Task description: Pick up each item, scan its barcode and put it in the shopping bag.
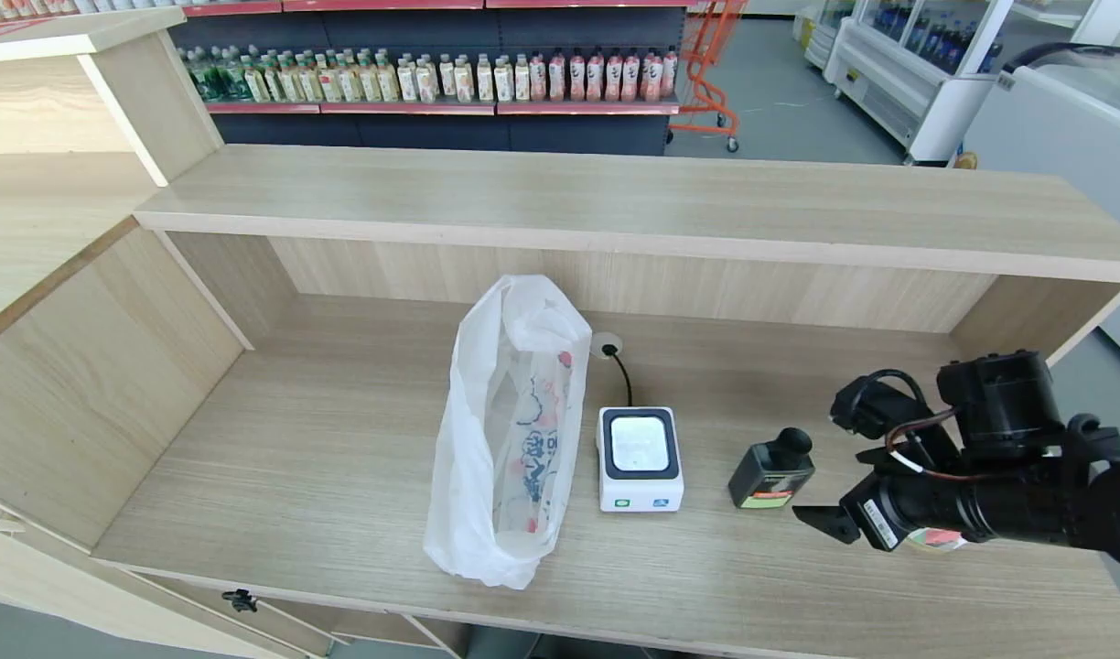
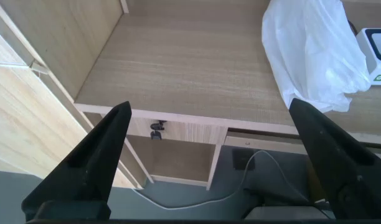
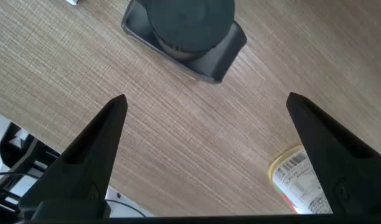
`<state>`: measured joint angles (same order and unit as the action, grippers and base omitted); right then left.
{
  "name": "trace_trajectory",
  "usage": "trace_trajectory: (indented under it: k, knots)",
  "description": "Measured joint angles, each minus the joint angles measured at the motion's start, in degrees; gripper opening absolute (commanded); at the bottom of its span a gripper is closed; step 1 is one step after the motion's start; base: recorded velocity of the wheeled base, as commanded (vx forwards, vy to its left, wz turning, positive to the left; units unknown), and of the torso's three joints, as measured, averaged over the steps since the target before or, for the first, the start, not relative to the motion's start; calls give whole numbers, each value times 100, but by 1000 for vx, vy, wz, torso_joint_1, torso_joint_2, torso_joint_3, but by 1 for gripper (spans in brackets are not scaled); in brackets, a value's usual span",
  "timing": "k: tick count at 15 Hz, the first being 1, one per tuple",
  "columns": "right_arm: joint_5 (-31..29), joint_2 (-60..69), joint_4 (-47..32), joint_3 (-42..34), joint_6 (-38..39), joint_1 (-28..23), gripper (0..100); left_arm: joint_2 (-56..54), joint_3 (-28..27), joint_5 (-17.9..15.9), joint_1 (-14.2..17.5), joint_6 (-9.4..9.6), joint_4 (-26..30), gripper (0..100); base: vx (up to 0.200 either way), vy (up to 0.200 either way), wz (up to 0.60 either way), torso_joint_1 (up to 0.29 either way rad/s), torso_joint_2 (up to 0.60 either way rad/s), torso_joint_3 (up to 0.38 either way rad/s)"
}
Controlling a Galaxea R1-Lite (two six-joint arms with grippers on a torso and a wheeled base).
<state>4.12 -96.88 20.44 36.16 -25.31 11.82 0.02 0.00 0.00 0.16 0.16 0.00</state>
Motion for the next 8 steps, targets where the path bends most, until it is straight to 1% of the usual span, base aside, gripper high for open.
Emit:
trace_trajectory:
  k: [3, 5, 8]
  knots:
    - [327, -496, 106, 358, -380, 40, 100, 0, 0, 0, 0, 2, 0, 100, 0, 0, 0, 0, 0, 0]
    - [393, -731, 197, 560, -402, 171, 100, 0, 0, 0, 0, 0, 0, 100, 0, 0, 0, 0, 0, 0]
    - [502, -1003, 622, 684, -400, 339, 100, 0, 0, 0, 0, 2, 0, 100, 0, 0, 0, 0, 0, 0]
